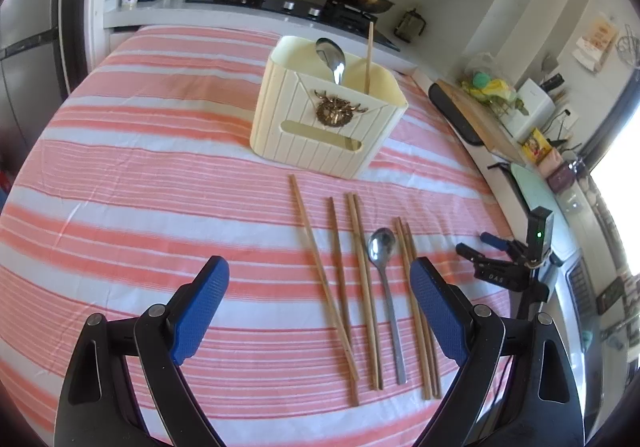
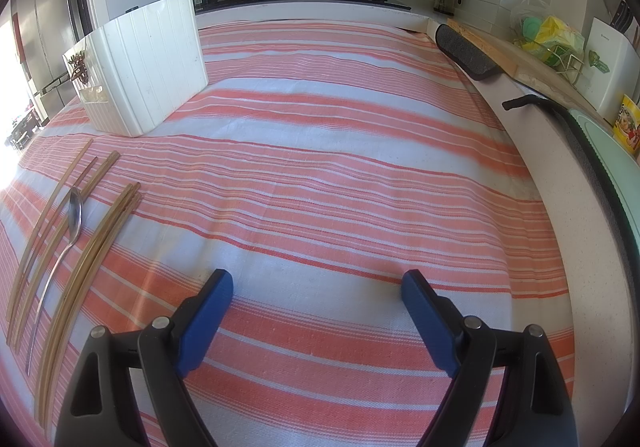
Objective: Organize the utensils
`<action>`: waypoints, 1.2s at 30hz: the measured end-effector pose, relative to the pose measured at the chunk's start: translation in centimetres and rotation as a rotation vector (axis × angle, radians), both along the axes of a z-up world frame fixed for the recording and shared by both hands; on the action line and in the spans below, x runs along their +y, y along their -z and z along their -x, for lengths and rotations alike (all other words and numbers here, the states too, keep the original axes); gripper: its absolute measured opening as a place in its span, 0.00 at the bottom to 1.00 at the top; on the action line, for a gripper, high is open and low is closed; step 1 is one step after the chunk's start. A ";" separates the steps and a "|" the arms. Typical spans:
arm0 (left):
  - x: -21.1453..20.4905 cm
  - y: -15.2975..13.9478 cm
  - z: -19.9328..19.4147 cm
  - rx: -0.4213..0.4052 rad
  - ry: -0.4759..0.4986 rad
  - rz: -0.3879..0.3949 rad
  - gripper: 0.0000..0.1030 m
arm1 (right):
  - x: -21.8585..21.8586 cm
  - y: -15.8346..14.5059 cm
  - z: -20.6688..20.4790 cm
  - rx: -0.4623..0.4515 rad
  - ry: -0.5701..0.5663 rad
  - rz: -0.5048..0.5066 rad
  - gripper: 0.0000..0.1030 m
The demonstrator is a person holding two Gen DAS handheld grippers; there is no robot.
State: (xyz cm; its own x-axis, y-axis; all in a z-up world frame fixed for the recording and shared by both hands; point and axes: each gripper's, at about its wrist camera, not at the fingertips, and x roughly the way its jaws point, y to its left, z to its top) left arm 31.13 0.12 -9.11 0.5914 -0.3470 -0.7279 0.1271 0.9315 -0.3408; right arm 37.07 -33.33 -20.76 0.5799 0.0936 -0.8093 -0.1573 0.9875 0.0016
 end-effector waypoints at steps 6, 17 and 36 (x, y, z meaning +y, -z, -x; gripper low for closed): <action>-0.2 -0.3 0.0 -0.005 0.004 -0.002 0.90 | 0.0 0.0 0.0 0.000 0.000 0.000 0.85; -0.2 -0.6 0.1 -0.016 0.001 -0.007 0.90 | 0.0 0.0 0.0 0.000 0.000 0.000 0.85; -0.3 -0.8 -0.1 -0.026 0.001 -0.019 0.90 | 0.0 0.0 0.0 0.000 -0.001 0.000 0.86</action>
State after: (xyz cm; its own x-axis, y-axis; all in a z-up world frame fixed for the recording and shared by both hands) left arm 31.20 -0.14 -8.26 0.6096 -0.3340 -0.7189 0.1370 0.9376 -0.3195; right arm 37.07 -33.36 -20.73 0.5799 0.0942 -0.8092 -0.1579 0.9875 0.0018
